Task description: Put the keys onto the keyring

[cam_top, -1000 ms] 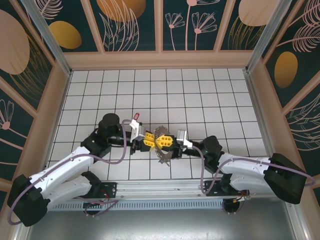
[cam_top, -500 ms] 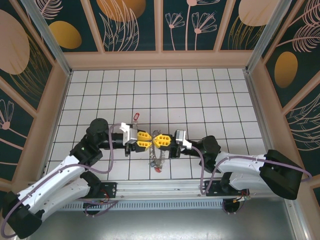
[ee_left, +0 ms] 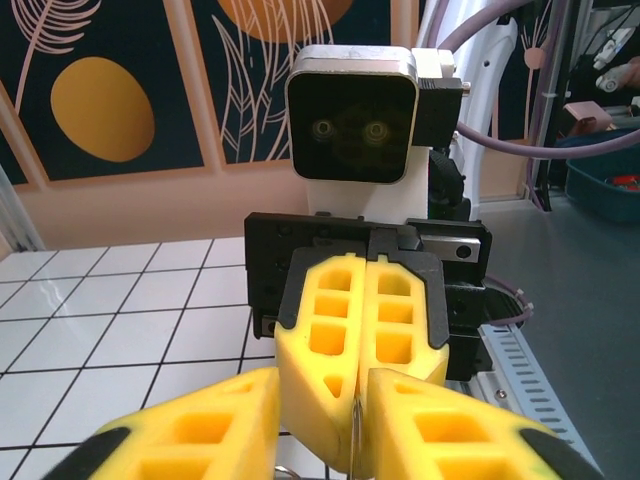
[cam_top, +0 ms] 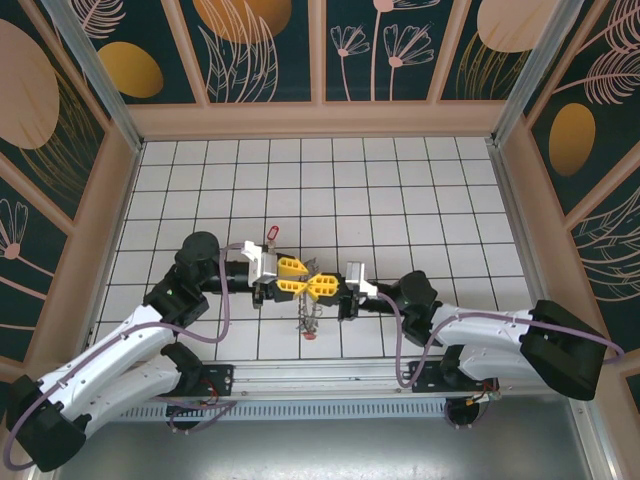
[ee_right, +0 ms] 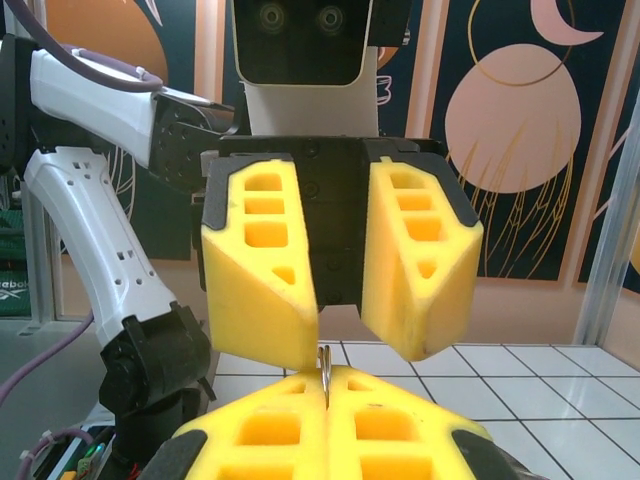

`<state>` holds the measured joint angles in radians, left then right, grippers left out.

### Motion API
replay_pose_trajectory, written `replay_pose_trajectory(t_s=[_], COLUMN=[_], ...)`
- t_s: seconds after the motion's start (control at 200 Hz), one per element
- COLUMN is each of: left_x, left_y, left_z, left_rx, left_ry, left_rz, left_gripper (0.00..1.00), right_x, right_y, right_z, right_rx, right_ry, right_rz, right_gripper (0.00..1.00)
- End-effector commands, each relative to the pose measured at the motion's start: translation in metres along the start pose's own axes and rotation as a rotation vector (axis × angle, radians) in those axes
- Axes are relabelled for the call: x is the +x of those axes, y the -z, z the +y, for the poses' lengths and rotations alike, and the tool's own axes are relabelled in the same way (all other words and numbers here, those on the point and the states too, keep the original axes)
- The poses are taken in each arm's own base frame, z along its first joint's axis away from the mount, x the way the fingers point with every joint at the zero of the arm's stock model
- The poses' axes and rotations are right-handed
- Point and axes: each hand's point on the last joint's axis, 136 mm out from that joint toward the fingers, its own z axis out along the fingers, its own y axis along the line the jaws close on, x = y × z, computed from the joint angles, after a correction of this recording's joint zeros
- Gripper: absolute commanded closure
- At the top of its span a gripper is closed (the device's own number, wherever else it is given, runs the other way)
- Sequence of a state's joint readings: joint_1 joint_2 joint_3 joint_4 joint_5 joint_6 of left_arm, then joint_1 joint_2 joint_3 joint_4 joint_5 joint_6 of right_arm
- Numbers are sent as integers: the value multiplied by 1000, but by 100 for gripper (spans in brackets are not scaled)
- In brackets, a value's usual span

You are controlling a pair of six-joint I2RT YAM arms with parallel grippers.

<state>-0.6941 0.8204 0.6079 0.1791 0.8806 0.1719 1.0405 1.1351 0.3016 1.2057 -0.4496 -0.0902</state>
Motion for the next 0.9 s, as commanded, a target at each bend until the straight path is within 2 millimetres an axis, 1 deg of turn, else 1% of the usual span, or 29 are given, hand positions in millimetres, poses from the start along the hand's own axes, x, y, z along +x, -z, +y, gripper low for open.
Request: replay_pose_trajectory(t_s=[0.0, 0.12, 0.195, 0.345, 0.515, 0.631, 0.746, 0.896], left_x=[-13, -11, -8, -4, 3, 0, -9, -17], left_y=[6, 14, 14, 4, -10, -12, -9, -6], left_z=[-4, -7, -8, -6, -2, -3, -5, -8], left_rx=[-15, -56, -54, 4, 86, 111, 107, 106], left_ry=[-48, -56, -42, -2, 50, 45, 16, -8], left_rz=[-30, -43, -41, -25, 17, 8, -16, -39], left_gripper=[68, 67, 65, 67, 70, 72, 73, 79], right_x=[-31, -36, -39, -41, -45, -46, -42, -36], right_y=[7, 13, 16, 22, 21, 20, 18, 15], right_z=[4, 3, 3, 1, 1, 1, 0, 1], right_rx=[-6, 10, 11, 20, 19, 17, 14, 7], right_ry=[30, 31, 29, 19, 21, 25, 23, 26], right_rz=[-110, -134, -143, -167, -178, -175, -157, -128], right_gripper=[100, 100, 100, 100, 100, 100, 100, 100])
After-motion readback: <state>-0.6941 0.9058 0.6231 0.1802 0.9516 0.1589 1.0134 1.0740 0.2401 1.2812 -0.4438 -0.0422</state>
